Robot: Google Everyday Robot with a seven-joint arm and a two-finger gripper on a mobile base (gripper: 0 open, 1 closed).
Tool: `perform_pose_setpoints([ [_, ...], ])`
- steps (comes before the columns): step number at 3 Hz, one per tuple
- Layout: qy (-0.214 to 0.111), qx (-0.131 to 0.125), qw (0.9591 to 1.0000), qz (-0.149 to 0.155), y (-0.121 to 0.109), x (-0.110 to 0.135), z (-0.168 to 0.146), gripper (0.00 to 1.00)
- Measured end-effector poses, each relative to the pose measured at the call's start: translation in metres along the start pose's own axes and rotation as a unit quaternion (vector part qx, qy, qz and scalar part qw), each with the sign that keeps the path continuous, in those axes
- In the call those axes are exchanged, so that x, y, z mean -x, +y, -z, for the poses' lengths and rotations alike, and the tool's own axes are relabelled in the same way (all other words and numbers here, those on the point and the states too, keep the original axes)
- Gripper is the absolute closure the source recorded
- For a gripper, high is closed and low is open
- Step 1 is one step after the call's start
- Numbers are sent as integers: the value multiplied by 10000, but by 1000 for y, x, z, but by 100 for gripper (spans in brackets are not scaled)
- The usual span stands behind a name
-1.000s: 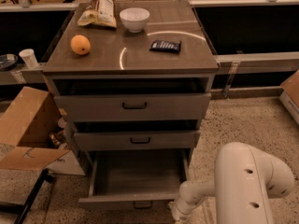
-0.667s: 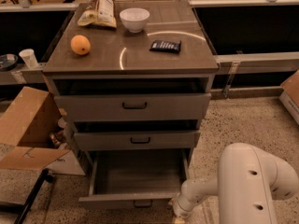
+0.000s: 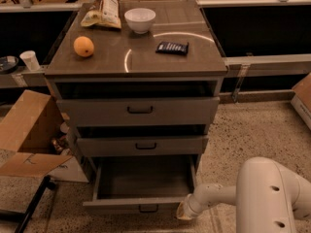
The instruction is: Close bottom drawer
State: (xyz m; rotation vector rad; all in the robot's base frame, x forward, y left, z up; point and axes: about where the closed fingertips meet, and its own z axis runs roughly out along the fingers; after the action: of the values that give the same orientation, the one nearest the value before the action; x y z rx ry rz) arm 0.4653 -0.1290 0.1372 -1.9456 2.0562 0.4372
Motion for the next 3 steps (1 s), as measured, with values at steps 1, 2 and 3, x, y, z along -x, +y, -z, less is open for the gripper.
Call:
perform_pose_setpoints([
  [1,-28,-69,10000,2,-9,-1,-3,69],
  [2,-44,-139,9999,31,-21,1,-5,46],
  [3,-62,-191,9998,79,-41,4,-7,23],
])
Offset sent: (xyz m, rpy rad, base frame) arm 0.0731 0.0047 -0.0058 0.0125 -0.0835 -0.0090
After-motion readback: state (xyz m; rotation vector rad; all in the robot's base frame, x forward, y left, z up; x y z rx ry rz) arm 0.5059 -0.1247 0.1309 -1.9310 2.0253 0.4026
